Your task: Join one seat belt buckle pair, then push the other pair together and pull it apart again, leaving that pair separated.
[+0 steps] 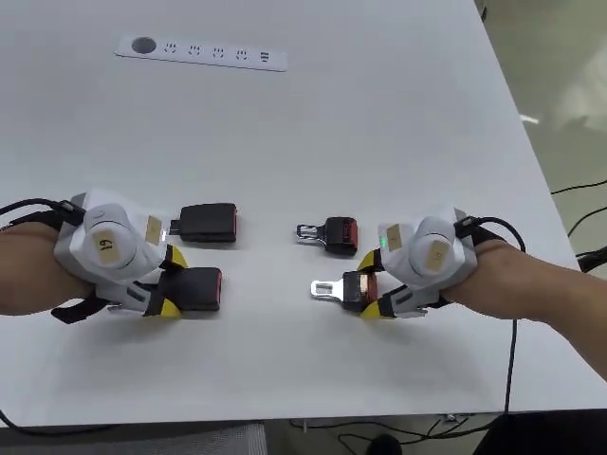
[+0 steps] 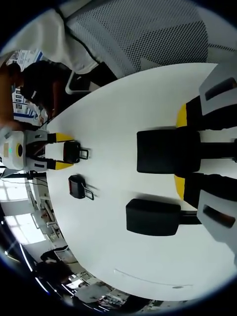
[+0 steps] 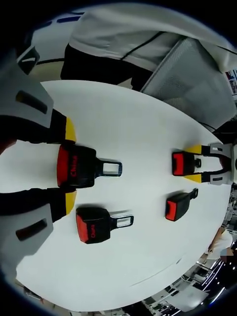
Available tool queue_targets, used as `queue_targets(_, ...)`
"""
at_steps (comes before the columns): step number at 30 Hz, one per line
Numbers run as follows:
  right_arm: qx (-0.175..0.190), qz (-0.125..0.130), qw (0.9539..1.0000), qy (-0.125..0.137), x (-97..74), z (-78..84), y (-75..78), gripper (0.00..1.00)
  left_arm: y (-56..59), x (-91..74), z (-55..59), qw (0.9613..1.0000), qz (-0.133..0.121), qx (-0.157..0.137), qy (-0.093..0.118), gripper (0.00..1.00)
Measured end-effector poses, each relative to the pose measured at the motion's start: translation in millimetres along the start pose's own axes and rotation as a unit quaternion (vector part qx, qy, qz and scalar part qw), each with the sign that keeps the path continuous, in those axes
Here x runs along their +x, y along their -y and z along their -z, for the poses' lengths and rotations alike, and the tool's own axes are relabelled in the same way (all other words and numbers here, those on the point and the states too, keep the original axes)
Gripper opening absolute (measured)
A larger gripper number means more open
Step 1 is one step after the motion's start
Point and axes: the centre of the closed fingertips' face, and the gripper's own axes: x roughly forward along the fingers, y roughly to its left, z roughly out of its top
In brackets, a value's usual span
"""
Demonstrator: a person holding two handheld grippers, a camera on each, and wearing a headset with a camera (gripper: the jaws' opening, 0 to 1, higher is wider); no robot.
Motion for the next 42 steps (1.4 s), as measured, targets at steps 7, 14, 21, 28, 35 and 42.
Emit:
queue_targets(7, -0.007, -0.003, 0.9999, 0.012, 10.4, -20.4, -4.7, 0.33, 0.4, -0.4, -0.5, 1.0000, -0.001, -0.002, 0.003, 0.34)
queue_targets(14, -0.014, -0.007, 0.9996, 0.025, 22.1, -42.1, -9.9, 0.33, 0.6, -0.6, -0.8, 1.0000, -0.001, -0.001, 0.001, 0.34)
queue_targets(21, -0.016, -0.008, 0.9992, 0.037, 31.8, -62.0, -8.7, 0.33, 0.6, -1.0, -0.5, 1.0000, -0.001, 0.001, -0.002, 0.34)
queue_targets(28, -0.023, -0.007, 0.9987, 0.045, 39.1, -80.3, -9.3, 0.33, 0.8, -0.6, -0.2, 1.0000, 0.000, 0.004, -0.004, 0.34)
queue_targets(35, -0.034, 0.001, 0.9984, 0.046, 46.5, -96.8, -4.4, 0.33, 0.6, -0.5, 0.1, 1.0000, -0.001, 0.005, -0.003, 0.34)
queue_targets(42, -0.031, 0.003, 0.9982, 0.050, 47.5, -106.7, -4.3, 0.33, 0.0, 0.9, 0.9, 0.9999, -0.003, 0.005, -0.010, 0.34)
